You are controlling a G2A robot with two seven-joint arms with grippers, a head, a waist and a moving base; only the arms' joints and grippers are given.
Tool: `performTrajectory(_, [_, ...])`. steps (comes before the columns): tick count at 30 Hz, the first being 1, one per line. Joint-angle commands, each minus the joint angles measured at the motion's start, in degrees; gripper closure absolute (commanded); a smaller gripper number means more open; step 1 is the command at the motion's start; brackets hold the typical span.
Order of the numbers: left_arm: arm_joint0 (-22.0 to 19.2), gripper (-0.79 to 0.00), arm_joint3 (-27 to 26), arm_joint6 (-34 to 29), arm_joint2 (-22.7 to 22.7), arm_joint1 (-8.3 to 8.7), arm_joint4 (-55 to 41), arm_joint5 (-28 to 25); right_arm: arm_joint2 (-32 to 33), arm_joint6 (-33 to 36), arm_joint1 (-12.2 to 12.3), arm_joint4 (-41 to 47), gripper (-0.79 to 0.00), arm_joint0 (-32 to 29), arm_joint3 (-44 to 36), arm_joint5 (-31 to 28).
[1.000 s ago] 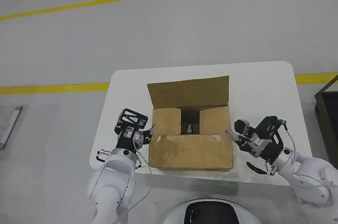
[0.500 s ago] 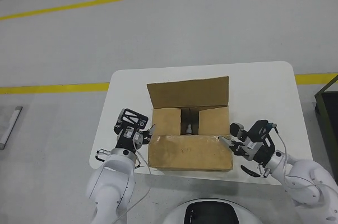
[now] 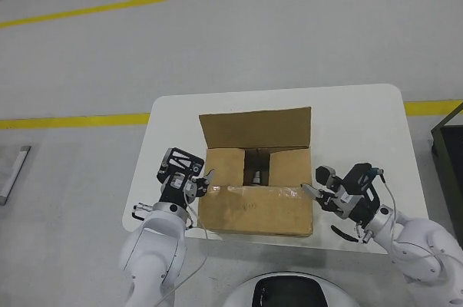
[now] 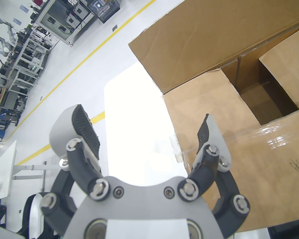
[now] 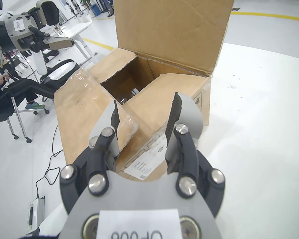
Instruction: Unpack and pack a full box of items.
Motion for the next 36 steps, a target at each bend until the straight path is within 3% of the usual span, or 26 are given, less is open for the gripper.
performTrajectory(1, [-0.07, -0.785, 0.03, 0.01, -0.05, 0.07, -0.02, 0.13, -0.48, 0.83, 0.12, -0.71, -0.486, 0.17, -0.15, -0.42])
performTrajectory(4, [-0.22, -0.785, 0.10, -0.08, -0.13, 0.16, -0.08, 0.38, -1.99, 1.17, 0.14, -1.06, -0.431, 0.70, 0.34, -0.14])
performTrajectory(8, [-0.30, -0.785, 0.22, -0.10, -0.28, 0.29, -0.17, 0.59, -3.71, 1.00, 0.16, 0.18, -0.449, 1.20, 1.29, -0.57])
performTrajectory(14, [-0.35, -0.785, 0.36, -0.19, -0.35, 0.47, -0.46, 0.90, -4.26, 1.35, 0.40, 1.51, -0.379, 1.56, 2.10, -1.11])
performTrajectory(19, [-0.57, -0.785, 0.68, -0.10, -0.24, 0.61, -0.54, 1.08, -3.95, 1.71, 0.68, 4.11, -0.222, 1.11, 1.81, -1.96])
performTrajectory(20, [-0.59, -0.785, 0.70, -0.10, -0.21, 0.64, -0.56, 1.11, -3.84, 2.19, 0.77, 4.32, -0.228, 0.97, 1.68, -2.18])
performTrajectory(22, [-0.63, -0.785, 0.75, -0.12, -0.17, 0.69, -0.73, 1.23, -3.65, 2.89, 0.92, 5.10, -0.292, 0.56, 1.61, -2.41])
performTrajectory(30, [-1.03, -0.785, 0.97, -0.06, -0.07, 0.87, -1.44, 1.90, -2.83, 5.39, 1.64, 7.39, -0.391, -0.65, 0.97, -5.22])
performTrajectory(34, [-1.20, -0.785, 1.14, -0.23, -0.02, 0.90, -2.76, 2.41, -2.53, 7.23, 1.98, 9.01, -0.699, -0.90, 0.76, -5.50])
performTrajectory(36, [-1.27, -0.785, 1.19, -0.18, 0.06, 0.95, -2.89, 2.52, -2.53, 7.23, 1.98, 9.01, -0.748, -0.90, 0.76, -5.50])
